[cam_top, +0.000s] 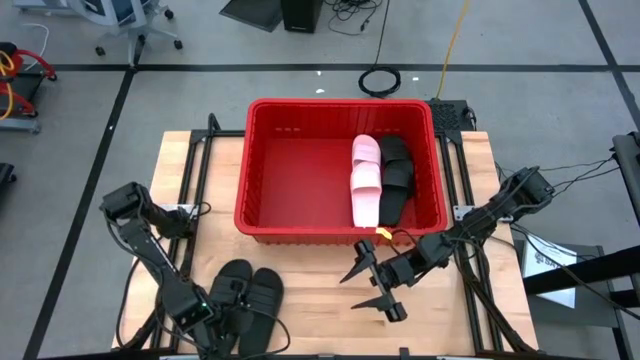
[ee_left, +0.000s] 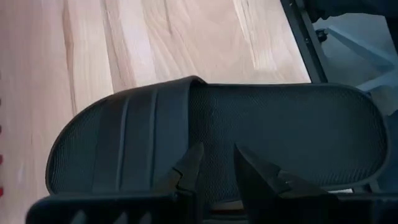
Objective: Pick and place slides into bin
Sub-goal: Put the black slide into the red bin
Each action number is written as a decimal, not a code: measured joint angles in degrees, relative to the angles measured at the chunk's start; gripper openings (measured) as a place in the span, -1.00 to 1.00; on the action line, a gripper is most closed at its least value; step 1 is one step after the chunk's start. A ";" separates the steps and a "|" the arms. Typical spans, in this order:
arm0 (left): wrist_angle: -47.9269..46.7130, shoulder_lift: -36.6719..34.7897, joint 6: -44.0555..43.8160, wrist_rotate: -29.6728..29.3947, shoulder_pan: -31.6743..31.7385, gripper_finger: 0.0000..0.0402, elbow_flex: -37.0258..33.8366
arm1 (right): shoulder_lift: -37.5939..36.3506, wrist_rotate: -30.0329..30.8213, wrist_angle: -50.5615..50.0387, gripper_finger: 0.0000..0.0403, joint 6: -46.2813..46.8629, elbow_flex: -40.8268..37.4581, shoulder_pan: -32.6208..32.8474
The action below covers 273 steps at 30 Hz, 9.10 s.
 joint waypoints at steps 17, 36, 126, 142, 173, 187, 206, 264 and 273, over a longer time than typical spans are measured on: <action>-1.06 0.00 1.60 -0.97 0.06 -0.60 3.58 | -0.04 -0.07 -2.99 0.23 0.63 0.00 -1.10; 42.23 -0.07 26.96 18.46 0.08 -0.60 8.26 | -0.04 0.34 -4.04 0.23 3.57 0.00 -1.10; -38.82 24.06 -15.41 -12.86 -0.89 -0.09 20.05 | -0.04 0.42 -5.55 0.23 4.79 -0.04 -1.03; -38.54 24.00 -14.61 -12.38 -0.60 -0.97 21.28 | -0.04 3.23 -5.61 0.23 4.74 -0.04 -1.01; -55.38 23.23 3.40 -20.08 5.93 -0.94 47.99 | -0.61 40.52 -50.58 0.22 9.64 16.93 4.48; -55.25 23.26 21.70 -30.04 12.87 -0.95 56.08 | -0.22 46.56 -50.55 0.22 6.54 18.16 8.55; -54.24 23.32 37.18 -37.33 26.49 -0.97 67.93 | -0.22 54.30 -52.25 0.22 2.41 18.12 8.39; -36.78 23.28 47.11 -33.93 29.87 -0.88 70.97 | 8.41 86.83 -15.31 -0.65 -42.61 20.04 9.96; -36.88 23.28 47.48 -33.40 27.98 -0.88 70.95 | 8.31 86.87 -16.87 -0.94 -42.04 20.02 10.01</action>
